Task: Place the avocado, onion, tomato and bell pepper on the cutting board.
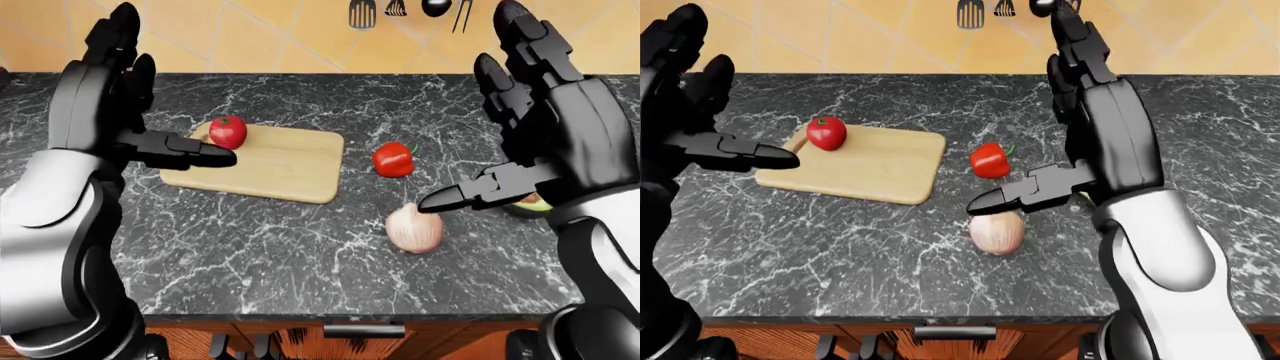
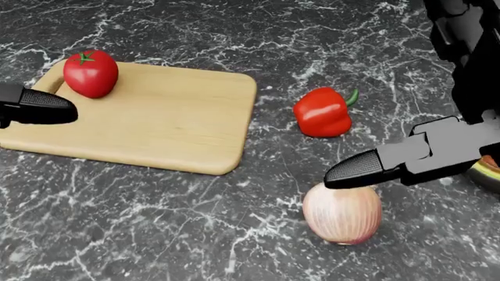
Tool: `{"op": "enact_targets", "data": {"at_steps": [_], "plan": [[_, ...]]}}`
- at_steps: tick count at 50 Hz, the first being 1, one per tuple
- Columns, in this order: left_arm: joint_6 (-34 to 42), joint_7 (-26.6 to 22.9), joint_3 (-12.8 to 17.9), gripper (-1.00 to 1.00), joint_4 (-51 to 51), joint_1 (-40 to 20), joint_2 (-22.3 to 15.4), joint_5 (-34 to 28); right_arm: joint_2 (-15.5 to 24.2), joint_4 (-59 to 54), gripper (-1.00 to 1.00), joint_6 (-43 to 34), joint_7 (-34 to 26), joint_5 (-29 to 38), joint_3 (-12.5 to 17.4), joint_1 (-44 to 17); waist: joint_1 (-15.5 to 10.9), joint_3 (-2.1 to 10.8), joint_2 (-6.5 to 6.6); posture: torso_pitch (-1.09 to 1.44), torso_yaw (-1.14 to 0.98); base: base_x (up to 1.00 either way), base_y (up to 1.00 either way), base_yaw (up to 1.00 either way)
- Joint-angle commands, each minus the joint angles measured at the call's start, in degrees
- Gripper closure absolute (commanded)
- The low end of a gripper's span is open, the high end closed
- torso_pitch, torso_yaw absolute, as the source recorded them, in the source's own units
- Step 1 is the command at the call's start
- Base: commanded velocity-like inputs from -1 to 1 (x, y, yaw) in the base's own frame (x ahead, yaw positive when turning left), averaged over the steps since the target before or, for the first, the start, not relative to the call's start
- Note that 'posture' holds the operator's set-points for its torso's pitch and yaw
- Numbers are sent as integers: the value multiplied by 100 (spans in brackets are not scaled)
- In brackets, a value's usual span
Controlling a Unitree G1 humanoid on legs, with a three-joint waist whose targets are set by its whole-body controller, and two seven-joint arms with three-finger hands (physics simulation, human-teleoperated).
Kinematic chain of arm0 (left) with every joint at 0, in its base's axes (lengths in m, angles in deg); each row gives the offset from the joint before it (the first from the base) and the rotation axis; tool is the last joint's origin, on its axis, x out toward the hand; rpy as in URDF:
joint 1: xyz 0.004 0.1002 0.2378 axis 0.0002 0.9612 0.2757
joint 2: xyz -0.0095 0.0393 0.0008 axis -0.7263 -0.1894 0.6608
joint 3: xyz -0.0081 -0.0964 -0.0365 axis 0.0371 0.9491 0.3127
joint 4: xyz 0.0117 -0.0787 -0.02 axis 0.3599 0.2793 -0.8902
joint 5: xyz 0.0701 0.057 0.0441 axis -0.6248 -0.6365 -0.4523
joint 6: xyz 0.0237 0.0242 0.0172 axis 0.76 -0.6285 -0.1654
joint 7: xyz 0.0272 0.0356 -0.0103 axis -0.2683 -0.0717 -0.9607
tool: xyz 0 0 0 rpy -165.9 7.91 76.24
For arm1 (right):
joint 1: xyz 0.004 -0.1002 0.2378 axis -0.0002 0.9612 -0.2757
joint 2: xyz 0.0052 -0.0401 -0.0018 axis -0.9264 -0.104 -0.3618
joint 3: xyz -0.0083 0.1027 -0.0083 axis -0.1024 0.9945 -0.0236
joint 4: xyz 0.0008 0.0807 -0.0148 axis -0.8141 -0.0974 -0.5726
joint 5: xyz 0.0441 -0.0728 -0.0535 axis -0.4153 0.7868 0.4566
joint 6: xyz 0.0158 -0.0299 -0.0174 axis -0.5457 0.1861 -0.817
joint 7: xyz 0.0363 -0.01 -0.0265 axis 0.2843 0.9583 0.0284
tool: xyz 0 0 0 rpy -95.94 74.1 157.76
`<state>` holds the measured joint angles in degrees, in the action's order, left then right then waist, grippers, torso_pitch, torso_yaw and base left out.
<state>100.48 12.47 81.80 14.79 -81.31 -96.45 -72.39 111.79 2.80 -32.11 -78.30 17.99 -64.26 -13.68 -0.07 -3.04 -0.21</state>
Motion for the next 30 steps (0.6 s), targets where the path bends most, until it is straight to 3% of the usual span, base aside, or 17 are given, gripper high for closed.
{"op": "enact_targets", "data": {"at_steps": [1,4,8,12,16,21,23,25,30], "plan": [[61,56,119,-100,-356,-13,-57,90,64,113,-100,13,-155,147,-81,-72,4,129,17,0,0,0,0,0],[118,116,157,-100,-558,126,-37,154,157,187,-100,-96,-440,406,-318,73,-5,121,20,0,0,0,0,0],[-34,119,109,-100,-791,547,86,140,206,268,-100,-247,-800,647,-365,124,-15,130,25,0,0,0,0,0],[-128,57,125,-100,-806,689,114,72,639,268,-100,-452,-1158,220,66,54,-26,141,24,0,0,0,0,0],[-225,6,100,-100,-775,764,157,-24,1275,269,-100,-431,-384,-945,69,466,-43,136,-3,0,0,0,0,0],[-380,-67,85,-100,-712,885,219,-155,2352,269,-100,-293,1646,-3672,479,887,-61,163,-53,0,0,0,0,0],[-390,-89,80,-100,-727,908,247,-183,2782,269,-100,-99,2263,-4544,477,982,-73,157,-67,0,0,0,0,0],[-399,-110,78,-100,-721,913,255,-215,3193,269,-100,162,2643,-5137,459,1073,-76,142,-82,0,0,0,0,0],[-449,-142,33,-100,-673,905,278,-311,3793,269,-100,579,2888,-5539,217,1191,-64,114,-131,0,0,0,0,0]]}}
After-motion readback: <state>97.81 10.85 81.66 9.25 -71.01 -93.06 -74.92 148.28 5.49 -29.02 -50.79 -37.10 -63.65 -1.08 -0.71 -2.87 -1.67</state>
